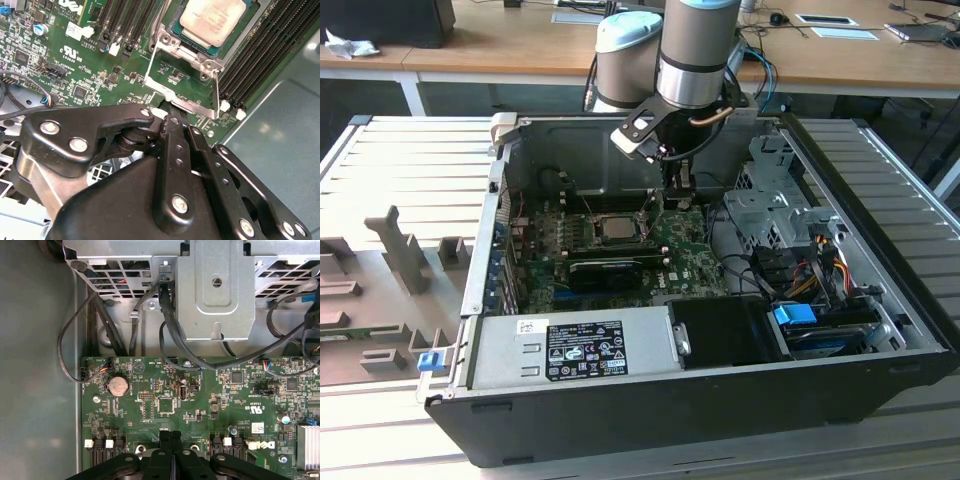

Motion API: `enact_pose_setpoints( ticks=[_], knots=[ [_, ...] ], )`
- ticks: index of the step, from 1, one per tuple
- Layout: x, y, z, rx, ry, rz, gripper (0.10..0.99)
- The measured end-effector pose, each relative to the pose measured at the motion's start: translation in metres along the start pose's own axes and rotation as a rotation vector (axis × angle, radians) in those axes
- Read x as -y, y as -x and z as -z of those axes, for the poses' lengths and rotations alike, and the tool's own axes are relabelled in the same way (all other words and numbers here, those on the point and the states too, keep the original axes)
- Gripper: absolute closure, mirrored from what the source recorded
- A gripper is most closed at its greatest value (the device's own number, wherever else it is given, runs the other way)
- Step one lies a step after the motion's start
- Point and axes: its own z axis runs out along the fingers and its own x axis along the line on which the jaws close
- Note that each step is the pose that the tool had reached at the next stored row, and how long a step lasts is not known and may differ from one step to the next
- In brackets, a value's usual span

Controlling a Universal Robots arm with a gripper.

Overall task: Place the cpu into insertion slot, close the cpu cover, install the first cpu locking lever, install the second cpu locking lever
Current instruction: 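Close the cpu cover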

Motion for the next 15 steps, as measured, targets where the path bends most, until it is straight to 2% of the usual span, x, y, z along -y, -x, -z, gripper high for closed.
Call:
enact_pose_setpoints(
  ticks=[2,15],
  knots=[
    [0.0038,0.0000,0.0000,0.0001,0.000,0.000,0.980],
    [0.0076,0.0000,0.0001,0.0001,0.000,0.000,0.980]
  ],
)
